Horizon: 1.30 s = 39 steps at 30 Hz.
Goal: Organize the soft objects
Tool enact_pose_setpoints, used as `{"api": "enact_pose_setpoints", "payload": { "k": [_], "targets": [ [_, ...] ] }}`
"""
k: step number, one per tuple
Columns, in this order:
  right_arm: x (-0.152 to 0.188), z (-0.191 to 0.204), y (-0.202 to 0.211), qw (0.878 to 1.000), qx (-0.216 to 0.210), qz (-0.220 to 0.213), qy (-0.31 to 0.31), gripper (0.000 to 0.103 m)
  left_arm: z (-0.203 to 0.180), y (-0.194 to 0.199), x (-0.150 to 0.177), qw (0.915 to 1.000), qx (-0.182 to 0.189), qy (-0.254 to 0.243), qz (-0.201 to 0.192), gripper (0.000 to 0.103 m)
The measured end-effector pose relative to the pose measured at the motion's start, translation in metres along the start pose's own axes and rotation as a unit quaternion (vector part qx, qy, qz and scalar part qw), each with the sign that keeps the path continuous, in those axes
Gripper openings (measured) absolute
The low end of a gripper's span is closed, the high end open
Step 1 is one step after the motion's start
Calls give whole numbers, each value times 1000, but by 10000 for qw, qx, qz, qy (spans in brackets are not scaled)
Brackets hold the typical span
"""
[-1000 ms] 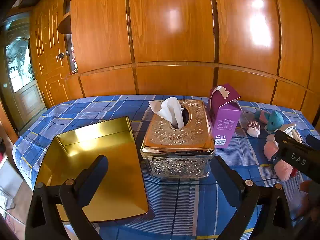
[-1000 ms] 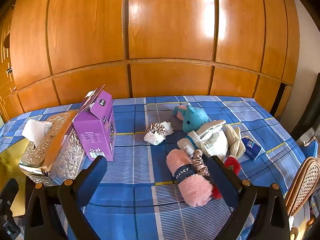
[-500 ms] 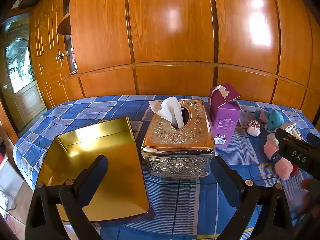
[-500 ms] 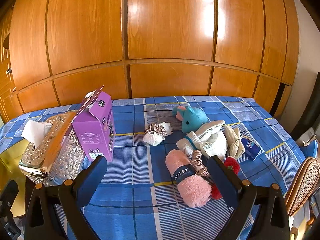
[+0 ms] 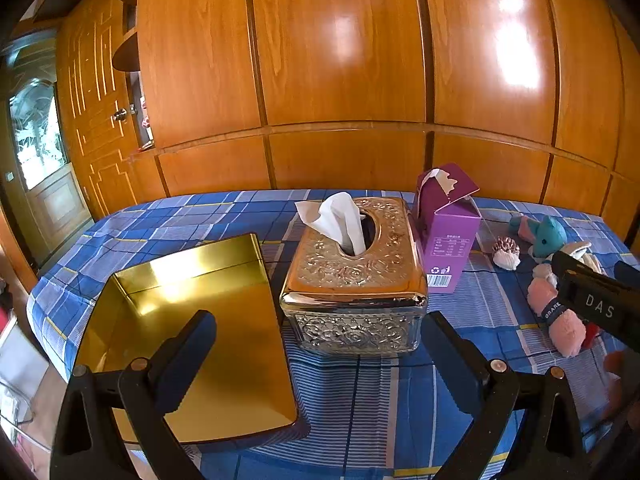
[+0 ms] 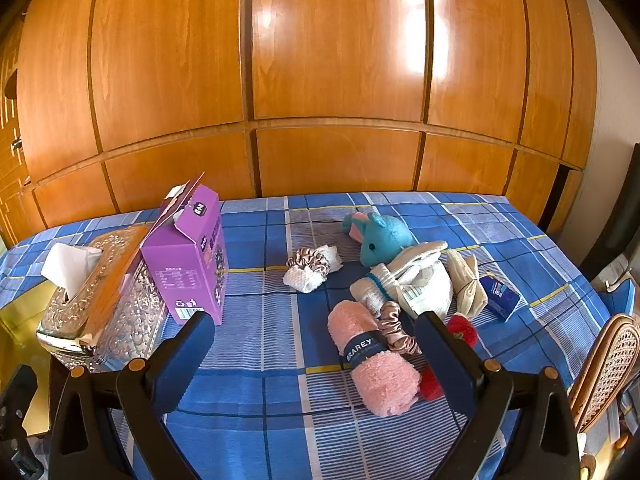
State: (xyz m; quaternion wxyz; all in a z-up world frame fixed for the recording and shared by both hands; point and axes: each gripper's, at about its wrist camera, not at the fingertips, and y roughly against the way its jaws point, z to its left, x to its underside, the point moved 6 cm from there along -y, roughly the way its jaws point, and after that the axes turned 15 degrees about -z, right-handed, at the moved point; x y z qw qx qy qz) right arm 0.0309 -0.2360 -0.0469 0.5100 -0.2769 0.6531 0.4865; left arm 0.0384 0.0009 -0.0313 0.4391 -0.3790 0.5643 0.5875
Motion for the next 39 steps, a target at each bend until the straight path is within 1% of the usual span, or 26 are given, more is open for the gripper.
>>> {"api": "enact_pose_setpoints", "payload": {
  "k": [5,11,14,16,18,19,21,22,24,26,27,28,30,33,39],
  "targets": [
    [-3,-8,-3,10000,28,23,-62,102,-4,1,0,10000,45,-73,-14,103],
    [-8,-41,-10,9990,270,78,-339,102,-14,2,-2,9994,168,-288,-84,103],
    [-8,-61,-16,9982,362,180,-433,102,-24,4,-3,9980,433,-439,-110,103],
    [-7,-80,-20,9970,424,278,-582,102,-33,4,-6,9956,805,-480,-69,103],
    [-7,-99,-24,9955,543,344,-690,102,-46,4,-12,9893,1411,-376,53,103],
    [-8,-109,-25,9948,604,360,-739,102,-52,3,-14,9865,1601,-326,106,103],
    [-9,-132,-27,9925,735,384,-896,102,-66,0,-20,9807,1912,-352,225,103],
    [-10,-142,-27,9915,780,394,-969,102,-74,0,-21,9780,2031,-403,235,103],
    [-10,-161,-29,9883,887,456,-1150,102,-94,-1,-23,9701,2340,-605,209,103],
    [-4,-179,-34,9816,855,640,-1583,102,-111,-3,-23,9633,2550,-808,219,103],
    [-2,-184,-36,9792,852,707,-1701,102,-126,-6,-21,9562,2769,-895,322,103],
    [0,-188,-38,9770,853,759,-1802,102,-131,-6,-21,9529,2872,-890,406,103],
    [2,-194,-40,9730,795,817,-2009,102,-151,-14,-16,9434,3159,-748,676,103],
    [5,-196,-42,9696,642,854,-2201,102,-176,-30,-7,9347,3350,-574,1035,103],
    [10,-193,-51,9621,237,968,-2536,102,-229,-61,24,9238,3358,-742,1683,103]
  ]
}}
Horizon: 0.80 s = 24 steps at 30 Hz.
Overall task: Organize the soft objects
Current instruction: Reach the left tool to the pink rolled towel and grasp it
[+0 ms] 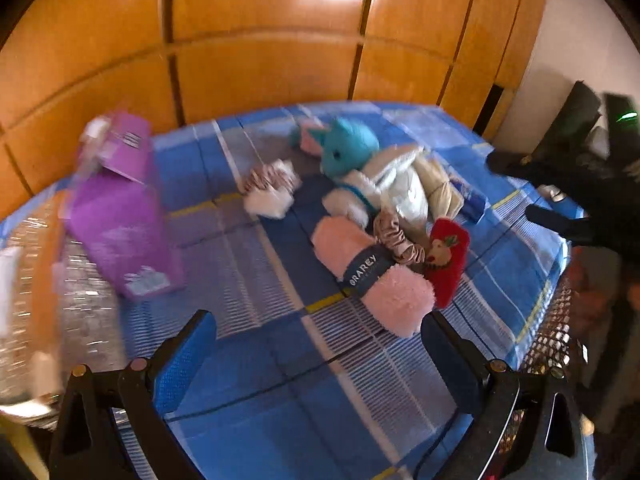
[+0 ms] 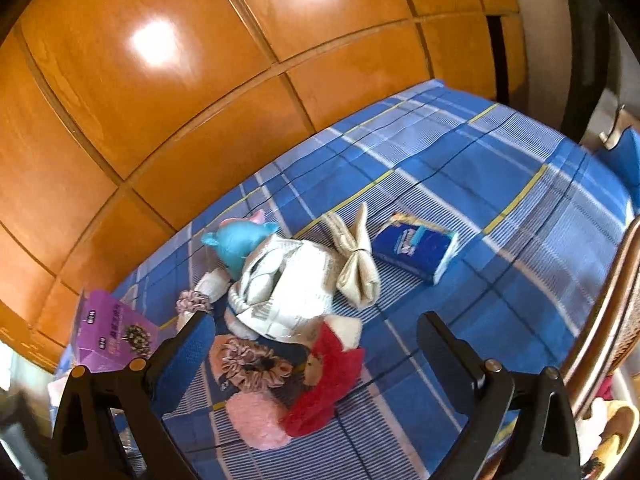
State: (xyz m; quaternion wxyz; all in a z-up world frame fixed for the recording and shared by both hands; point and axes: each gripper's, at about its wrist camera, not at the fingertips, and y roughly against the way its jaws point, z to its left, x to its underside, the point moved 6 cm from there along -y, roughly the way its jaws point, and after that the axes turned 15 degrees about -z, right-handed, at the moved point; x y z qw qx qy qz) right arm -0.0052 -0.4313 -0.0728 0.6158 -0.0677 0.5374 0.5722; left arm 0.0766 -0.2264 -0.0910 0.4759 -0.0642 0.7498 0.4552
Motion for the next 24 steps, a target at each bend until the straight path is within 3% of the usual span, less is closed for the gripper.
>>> {"api": "enact_pose_setpoints", "payload": {
  "k": [4,6,11,13,14,15,19,24],
  "targets": [
    [6,-2,-8,9994,-152,185,-238,102,-8,-35,6,9993,28,204,321,102],
    [6,-1,-9,9992,-208,208,-258,102,-12,-52,7,9986,57,298,439,95],
    [7,0,-11,9988,-268,261,-311,100,-21,-77,-3,9968,181,624,457,94],
    [7,0,-12,9986,-301,299,-316,95,-23,-89,-2,9966,197,600,536,83],
    [8,1,-12,9984,-329,326,-309,92,-24,-92,1,9959,257,608,620,65],
    [9,2,-13,9982,-364,369,-290,88,-26,-95,6,9941,459,651,734,56],
    [14,11,-18,9972,-458,589,-46,76,-22,-75,12,9927,815,644,614,49],
    [34,47,-36,9855,-529,1247,1022,71,-7,-43,22,9933,831,566,575,45]
  ]
}}
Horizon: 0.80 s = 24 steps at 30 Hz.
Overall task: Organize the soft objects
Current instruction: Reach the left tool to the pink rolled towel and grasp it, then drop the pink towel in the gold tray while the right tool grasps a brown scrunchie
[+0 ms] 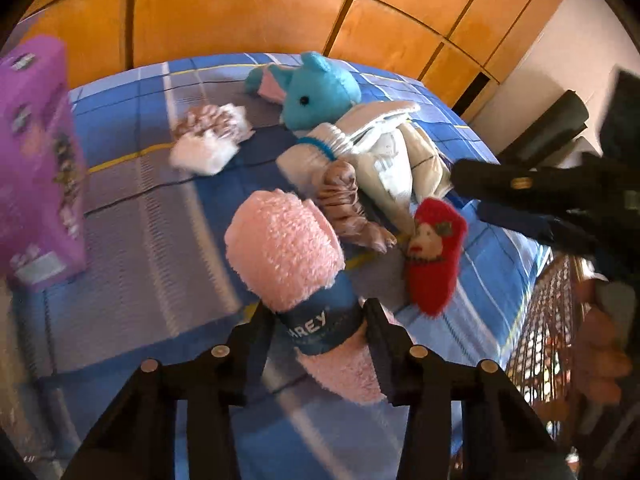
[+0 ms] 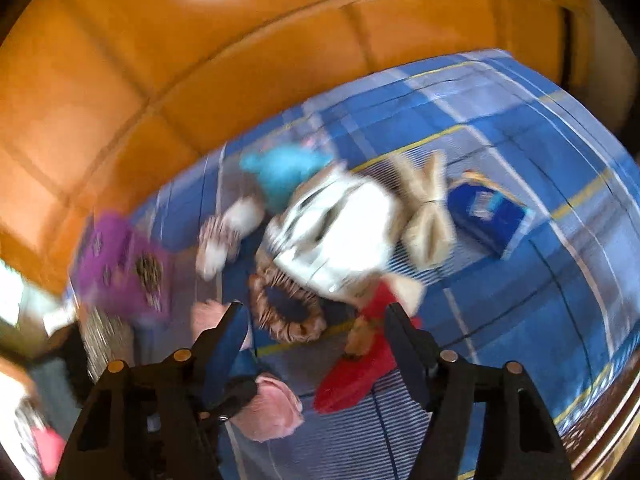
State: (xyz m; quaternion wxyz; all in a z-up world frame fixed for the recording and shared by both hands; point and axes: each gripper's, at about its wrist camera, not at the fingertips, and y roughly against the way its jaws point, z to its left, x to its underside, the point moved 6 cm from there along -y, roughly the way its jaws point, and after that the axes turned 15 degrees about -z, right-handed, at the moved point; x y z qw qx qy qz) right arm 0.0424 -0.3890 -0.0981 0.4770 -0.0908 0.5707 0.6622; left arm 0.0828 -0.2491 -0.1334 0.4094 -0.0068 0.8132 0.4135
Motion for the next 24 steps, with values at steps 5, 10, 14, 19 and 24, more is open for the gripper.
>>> {"api": "enact_pose_setpoints", "payload": {
  "k": [5,10,14,19,24],
  "targets": [
    [15,36,-42,9920,197,637,1070,66,11,23,12,10000,3,83,-42,45],
    [35,34,-85,9783,632,1195,1567,55,19,23,18,9995,-68,307,-26,46],
    [34,27,-83,9787,752,1100,1563,21,23,14,12,9985,-279,466,-69,54],
    [33,20,-83,9809,671,1175,1398,21,29,-6,6,9958,-523,741,-84,69],
    [27,12,-86,9828,551,1249,1241,21,20,-2,7,9978,-453,428,-228,46]
  ]
}}
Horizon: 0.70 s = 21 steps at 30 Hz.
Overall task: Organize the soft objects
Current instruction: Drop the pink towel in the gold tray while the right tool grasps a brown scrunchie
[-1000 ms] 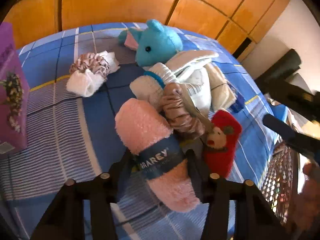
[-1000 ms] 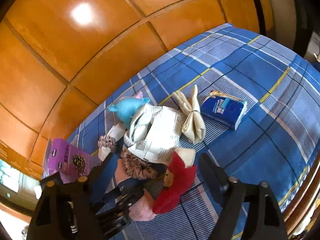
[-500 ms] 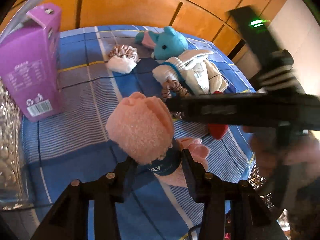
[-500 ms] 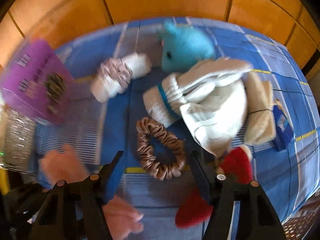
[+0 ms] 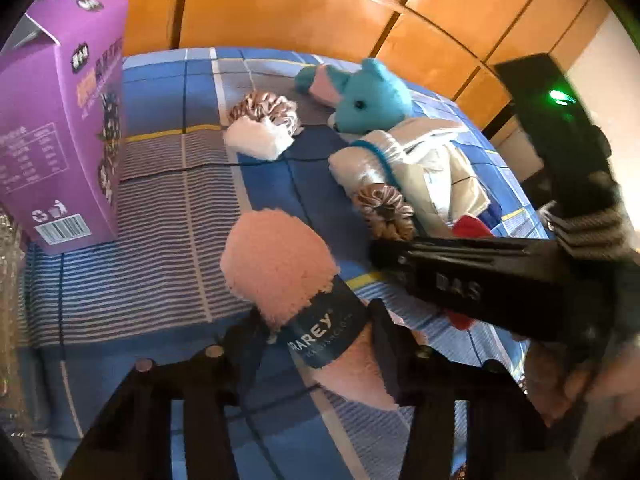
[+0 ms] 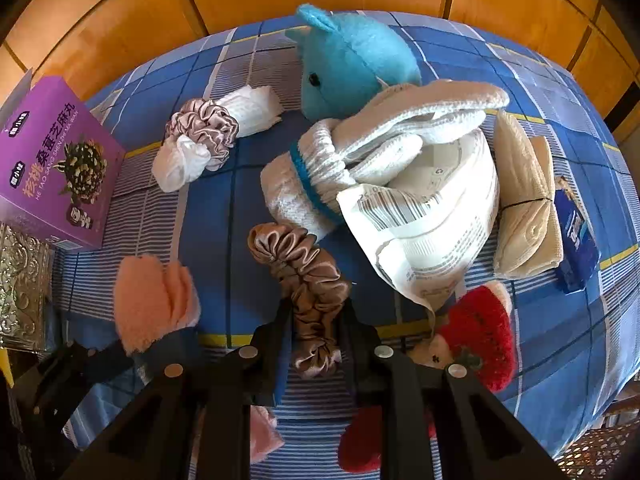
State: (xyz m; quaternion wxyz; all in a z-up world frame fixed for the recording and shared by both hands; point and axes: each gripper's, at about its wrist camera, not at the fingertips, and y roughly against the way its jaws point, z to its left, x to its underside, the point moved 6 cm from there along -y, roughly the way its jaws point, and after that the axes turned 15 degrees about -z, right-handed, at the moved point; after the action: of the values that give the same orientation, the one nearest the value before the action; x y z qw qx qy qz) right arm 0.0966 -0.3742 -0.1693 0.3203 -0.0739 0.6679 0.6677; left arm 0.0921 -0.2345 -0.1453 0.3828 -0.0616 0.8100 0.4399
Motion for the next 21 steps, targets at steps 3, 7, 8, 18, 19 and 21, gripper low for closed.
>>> {"api": "enact_pose_setpoints", "payload": {
  "k": [3,7,8,18,19,21],
  "targets": [
    [-2,-9,0,9999,-53,18,-120,21,-7,10,-1,9995,69,-287,-98,45],
    [-6,-12,-4,9996,-106,40,-252,21,-11,39,-21,9971,78,-621,-443,45],
    [-7,-12,-4,9997,-97,44,-237,21,-12,47,-30,9961,75,-693,-540,45],
    [-7,-1,-4,9998,55,-34,202,23,2,60,-165,9901,-327,-730,-1156,45],
    [-8,-1,-4,9997,69,-41,246,23,9,59,-175,9897,-386,-662,-1213,45],
    [-9,1,-4,9994,101,-55,314,23,34,71,-204,9860,-652,-412,-1478,45]
  ]
}}
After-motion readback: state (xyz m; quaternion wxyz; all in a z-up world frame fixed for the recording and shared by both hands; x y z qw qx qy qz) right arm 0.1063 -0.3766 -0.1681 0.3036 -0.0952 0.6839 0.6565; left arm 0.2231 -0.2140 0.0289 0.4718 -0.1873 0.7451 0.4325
